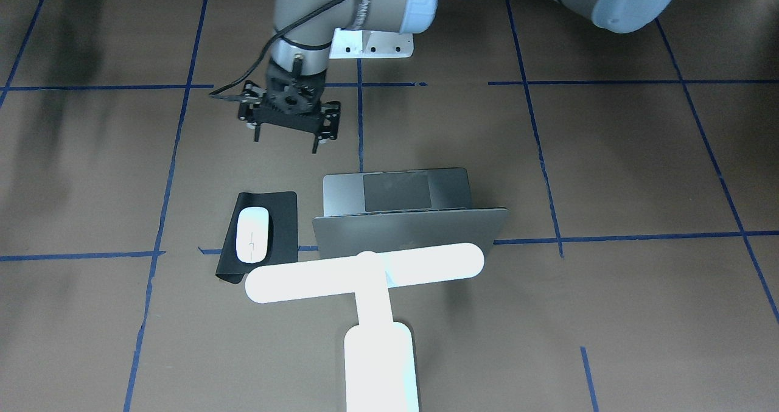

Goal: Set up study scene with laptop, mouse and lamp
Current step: 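Open the left gripper and withdraw it from the mouse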

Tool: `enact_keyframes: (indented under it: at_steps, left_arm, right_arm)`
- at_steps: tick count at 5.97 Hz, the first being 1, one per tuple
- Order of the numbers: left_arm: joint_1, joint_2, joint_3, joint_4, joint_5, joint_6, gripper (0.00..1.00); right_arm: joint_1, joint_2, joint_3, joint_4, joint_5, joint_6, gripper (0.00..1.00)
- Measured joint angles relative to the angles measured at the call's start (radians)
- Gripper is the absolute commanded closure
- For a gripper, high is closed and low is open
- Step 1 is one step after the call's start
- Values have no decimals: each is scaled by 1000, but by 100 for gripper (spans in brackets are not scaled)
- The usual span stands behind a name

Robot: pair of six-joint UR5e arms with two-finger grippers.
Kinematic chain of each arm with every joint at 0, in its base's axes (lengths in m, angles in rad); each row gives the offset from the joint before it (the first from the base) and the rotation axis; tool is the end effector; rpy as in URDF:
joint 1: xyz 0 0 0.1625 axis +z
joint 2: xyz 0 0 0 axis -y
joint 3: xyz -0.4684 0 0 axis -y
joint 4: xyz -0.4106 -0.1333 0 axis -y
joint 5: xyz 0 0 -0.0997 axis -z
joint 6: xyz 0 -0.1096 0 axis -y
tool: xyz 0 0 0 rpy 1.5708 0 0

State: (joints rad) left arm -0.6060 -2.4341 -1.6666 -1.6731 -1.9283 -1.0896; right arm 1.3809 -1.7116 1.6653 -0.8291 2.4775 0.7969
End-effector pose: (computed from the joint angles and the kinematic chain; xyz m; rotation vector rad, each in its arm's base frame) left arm 0.5459 -0.4938 0.0938 0.2659 1.0640 0.0776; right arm -0.0415 -0.4648 0.6333 0.1574 -1.0691 0.2320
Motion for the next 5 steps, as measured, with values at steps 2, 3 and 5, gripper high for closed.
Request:
enact_keyframes:
  at_steps: [2,3,5]
  left_arm:
    - [-146,207,-156,11,-144,167,2]
    - [-226,289,-188,11,-196,275,2]
    - [-457,464,-208,53,-331,628,2]
  right_arm:
    - [52,-21,35,-245,-86,-455,0]
    - [86,-10,101,-458,-170,-674,0]
    - [182,71,191,-865,-225,-967,0]
